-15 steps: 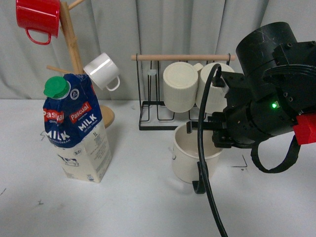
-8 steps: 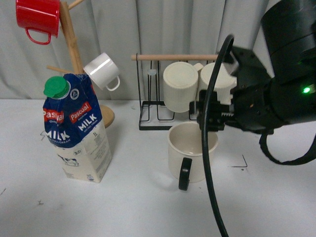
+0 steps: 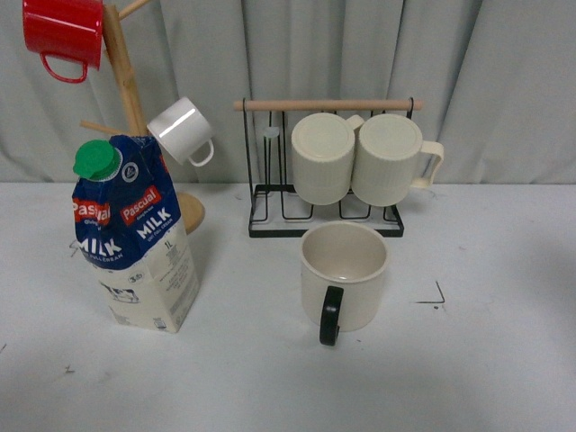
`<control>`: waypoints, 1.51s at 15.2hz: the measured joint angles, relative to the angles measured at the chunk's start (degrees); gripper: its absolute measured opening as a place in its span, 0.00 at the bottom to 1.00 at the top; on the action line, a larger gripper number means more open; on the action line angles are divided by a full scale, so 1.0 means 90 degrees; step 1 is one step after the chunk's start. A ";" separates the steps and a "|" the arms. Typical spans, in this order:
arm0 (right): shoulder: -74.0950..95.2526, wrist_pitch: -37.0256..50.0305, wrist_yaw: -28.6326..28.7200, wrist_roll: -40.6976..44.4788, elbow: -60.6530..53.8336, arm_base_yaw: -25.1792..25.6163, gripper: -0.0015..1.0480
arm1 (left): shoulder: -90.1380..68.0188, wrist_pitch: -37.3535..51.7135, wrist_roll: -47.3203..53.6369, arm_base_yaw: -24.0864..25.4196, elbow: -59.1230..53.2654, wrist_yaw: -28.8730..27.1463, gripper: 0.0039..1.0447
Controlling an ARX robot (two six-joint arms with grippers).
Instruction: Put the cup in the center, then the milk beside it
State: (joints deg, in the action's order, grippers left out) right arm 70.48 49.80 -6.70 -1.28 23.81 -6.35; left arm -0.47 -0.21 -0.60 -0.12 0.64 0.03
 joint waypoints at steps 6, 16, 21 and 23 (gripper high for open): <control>-0.1229 -0.0163 0.0391 0.0112 -0.1362 0.0367 0.02 | 0.0000 0.0000 0.0000 0.0000 0.0000 -0.0002 0.94; -0.3150 -0.1078 0.0724 0.0124 -0.2540 0.0738 0.02 | 0.0000 0.0002 0.0000 0.0000 0.0000 -0.0002 0.94; -0.4539 -0.2312 0.0724 0.0126 -0.2572 0.0738 0.02 | 0.0000 0.0000 0.0000 0.0000 0.0000 -0.0005 0.94; -0.5115 -0.2790 0.0724 0.0126 -0.2572 0.0738 0.02 | 0.0000 0.0000 0.0000 0.0000 0.0000 -0.0005 0.94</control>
State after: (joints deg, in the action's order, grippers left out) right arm 24.45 24.69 -0.19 -0.14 0.67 0.30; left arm -0.47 -0.21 -0.60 -0.12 0.64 -0.01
